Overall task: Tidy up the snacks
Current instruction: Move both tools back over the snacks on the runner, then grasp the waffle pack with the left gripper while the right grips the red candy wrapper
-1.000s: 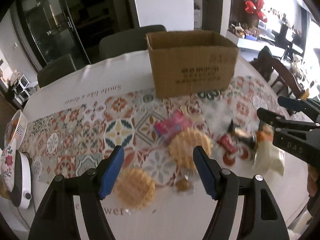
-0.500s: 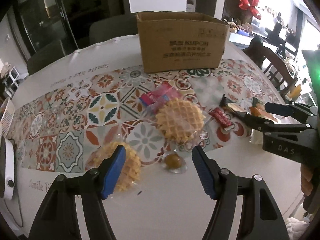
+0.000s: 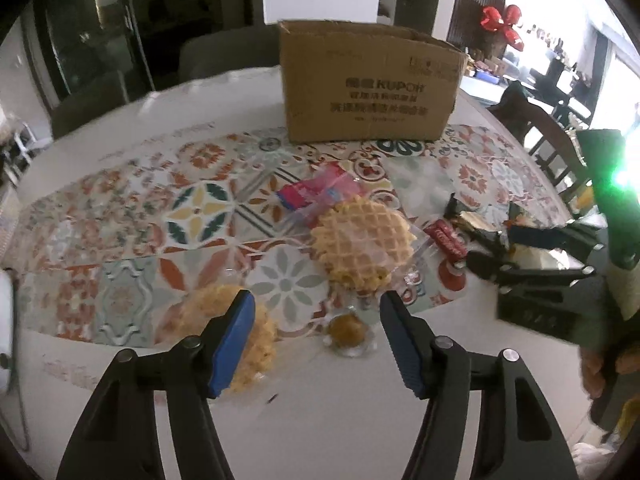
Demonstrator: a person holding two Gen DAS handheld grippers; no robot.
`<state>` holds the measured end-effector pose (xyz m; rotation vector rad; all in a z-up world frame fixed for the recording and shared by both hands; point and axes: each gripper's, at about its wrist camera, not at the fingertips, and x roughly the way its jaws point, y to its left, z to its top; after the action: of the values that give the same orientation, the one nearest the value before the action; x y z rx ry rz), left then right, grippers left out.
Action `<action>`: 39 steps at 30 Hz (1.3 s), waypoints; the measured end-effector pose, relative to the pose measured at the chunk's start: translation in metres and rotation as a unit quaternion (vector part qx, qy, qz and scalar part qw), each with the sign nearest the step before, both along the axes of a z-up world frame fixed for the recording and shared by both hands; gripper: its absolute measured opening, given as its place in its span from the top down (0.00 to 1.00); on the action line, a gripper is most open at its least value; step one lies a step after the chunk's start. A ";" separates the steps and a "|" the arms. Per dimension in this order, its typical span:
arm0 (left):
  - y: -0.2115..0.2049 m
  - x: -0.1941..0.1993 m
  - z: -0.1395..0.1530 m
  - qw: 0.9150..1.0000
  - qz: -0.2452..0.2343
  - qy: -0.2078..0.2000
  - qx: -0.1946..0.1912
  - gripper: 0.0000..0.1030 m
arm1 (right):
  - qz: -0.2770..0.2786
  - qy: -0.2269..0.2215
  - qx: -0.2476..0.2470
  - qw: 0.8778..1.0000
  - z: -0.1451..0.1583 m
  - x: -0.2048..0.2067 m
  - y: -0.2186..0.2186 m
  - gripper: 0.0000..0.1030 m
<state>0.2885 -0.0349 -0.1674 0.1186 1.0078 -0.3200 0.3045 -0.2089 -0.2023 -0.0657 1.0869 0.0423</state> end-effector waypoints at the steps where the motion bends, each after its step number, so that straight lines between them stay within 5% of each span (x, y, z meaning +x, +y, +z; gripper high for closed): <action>1: -0.002 0.006 -0.003 1.000 -0.004 0.008 -0.015 0.39 | 0.001 0.005 0.003 1.000 -0.004 0.003 0.000 0.39; 24: -0.012 0.075 -0.066 0.982 0.031 0.133 -0.134 0.47 | -0.011 0.055 0.026 0.998 -0.044 0.038 -0.005 0.47; 34: -0.005 0.073 -0.068 0.977 0.052 0.153 -0.139 0.46 | -0.013 0.056 0.025 0.998 -0.048 0.040 -0.003 0.65; 39: -0.005 0.079 -0.074 0.967 0.068 0.173 -0.175 0.46 | -0.013 0.055 0.019 0.998 -0.048 0.042 -0.002 0.71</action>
<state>0.3673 -0.0402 -0.2409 -0.3366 1.2807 -0.3968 0.3463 -0.2106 -0.2500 -0.0153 1.1956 0.0425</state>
